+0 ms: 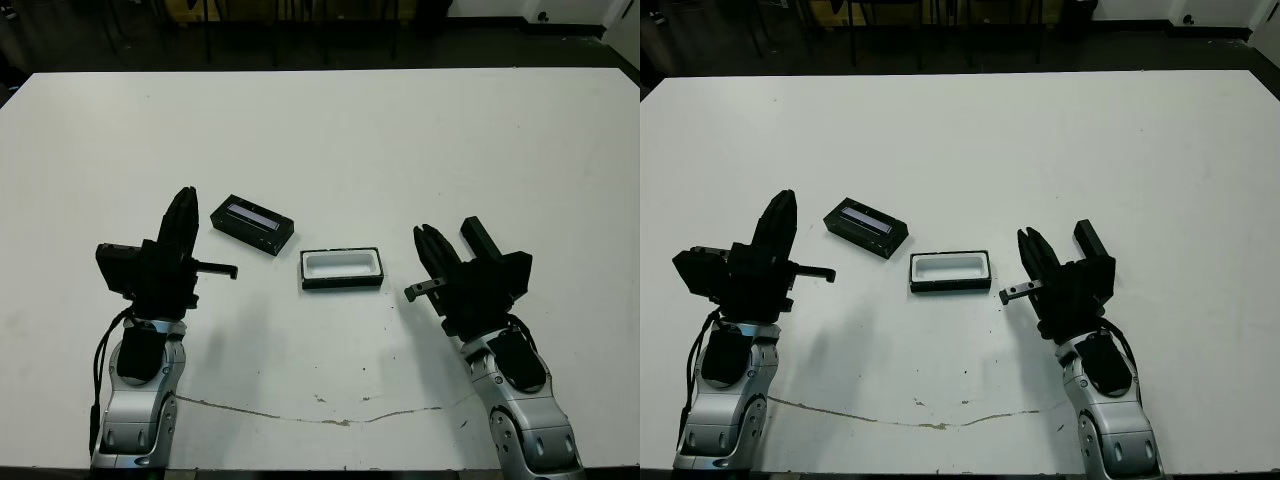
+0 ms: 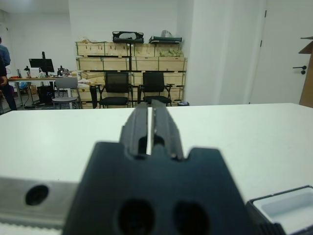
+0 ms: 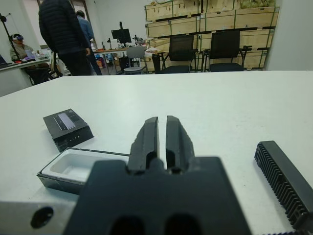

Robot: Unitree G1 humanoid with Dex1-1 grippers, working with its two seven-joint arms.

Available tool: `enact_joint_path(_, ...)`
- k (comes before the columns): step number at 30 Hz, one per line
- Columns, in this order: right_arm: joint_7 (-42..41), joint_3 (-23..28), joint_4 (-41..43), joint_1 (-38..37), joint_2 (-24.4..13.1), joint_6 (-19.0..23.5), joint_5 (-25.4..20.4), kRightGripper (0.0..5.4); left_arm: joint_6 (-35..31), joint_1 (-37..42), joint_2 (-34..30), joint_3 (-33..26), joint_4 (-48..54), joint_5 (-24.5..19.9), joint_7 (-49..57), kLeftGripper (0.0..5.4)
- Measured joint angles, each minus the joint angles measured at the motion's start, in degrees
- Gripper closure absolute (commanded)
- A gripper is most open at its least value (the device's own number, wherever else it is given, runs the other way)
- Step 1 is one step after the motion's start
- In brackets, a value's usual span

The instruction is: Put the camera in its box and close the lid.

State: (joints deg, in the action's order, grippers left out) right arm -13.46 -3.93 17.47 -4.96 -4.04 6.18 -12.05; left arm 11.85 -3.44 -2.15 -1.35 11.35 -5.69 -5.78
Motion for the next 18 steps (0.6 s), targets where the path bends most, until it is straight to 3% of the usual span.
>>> enact_joint_path(11,0.0,0.1,0.7,-0.1,-0.2,0.7,0.1,5.40,-0.1,0.0,0.1,0.1,0.0,0.1,0.2,5.38)
enact_joint_path(18,0.8,3.1,6.2,0.0,-2.0,6.3,-0.9,5.40,0.3,0.0,0.1,0.0,-0.3,-0.1,0.1,5.38)
